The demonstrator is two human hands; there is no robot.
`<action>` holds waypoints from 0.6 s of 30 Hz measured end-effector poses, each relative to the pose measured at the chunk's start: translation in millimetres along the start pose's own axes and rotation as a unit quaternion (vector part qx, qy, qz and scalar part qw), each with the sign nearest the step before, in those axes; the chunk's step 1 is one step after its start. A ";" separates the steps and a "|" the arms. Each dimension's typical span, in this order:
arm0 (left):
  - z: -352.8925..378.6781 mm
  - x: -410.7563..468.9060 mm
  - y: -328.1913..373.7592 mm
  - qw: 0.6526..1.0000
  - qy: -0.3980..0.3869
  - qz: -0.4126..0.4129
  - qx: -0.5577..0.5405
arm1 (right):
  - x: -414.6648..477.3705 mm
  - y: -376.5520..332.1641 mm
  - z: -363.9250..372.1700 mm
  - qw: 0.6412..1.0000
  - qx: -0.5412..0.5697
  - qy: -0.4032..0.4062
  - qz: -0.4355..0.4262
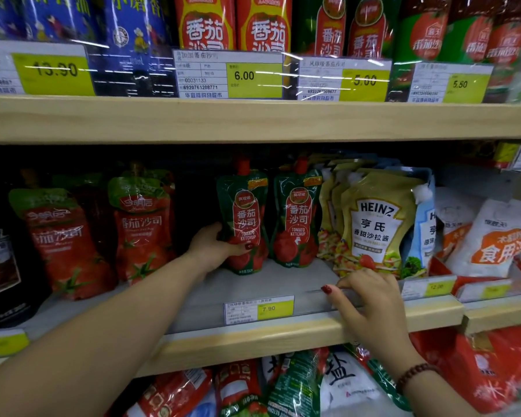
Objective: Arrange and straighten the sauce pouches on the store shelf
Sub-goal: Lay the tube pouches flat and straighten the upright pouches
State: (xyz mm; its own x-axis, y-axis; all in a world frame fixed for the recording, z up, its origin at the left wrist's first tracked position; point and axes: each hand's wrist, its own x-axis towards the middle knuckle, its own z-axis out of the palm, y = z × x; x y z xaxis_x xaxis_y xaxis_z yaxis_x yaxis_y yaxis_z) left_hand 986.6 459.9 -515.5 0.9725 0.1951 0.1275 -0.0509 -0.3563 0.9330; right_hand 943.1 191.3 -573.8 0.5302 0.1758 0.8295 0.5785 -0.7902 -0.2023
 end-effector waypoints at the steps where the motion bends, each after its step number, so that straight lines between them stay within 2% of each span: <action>1: -1.7 1.8 -0.8 1.000 -0.007 -0.001 0.004 | -0.1 -0.1 0.0 1.000 -0.001 0.001 0.000; 12: -9.1 4.8 0.5 0.999 -0.050 -0.017 0.009 | 1.5 -0.5 -1.0 1.000 -0.002 -0.014 0.000; 18: -29.5 -17.0 3.0 0.997 0.030 -0.071 0.029 | 6.5 -6.5 -9.2 0.998 -0.001 -0.058 0.023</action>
State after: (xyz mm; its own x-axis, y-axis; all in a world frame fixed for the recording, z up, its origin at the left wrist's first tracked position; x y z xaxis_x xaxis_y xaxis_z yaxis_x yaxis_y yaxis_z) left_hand 963.1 482.6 -505.0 0.9533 0.3013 0.0183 0.1004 -0.3735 0.9222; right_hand 937.1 192.2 -562.2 0.6242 0.2054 0.7538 0.5510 -0.7998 -0.2383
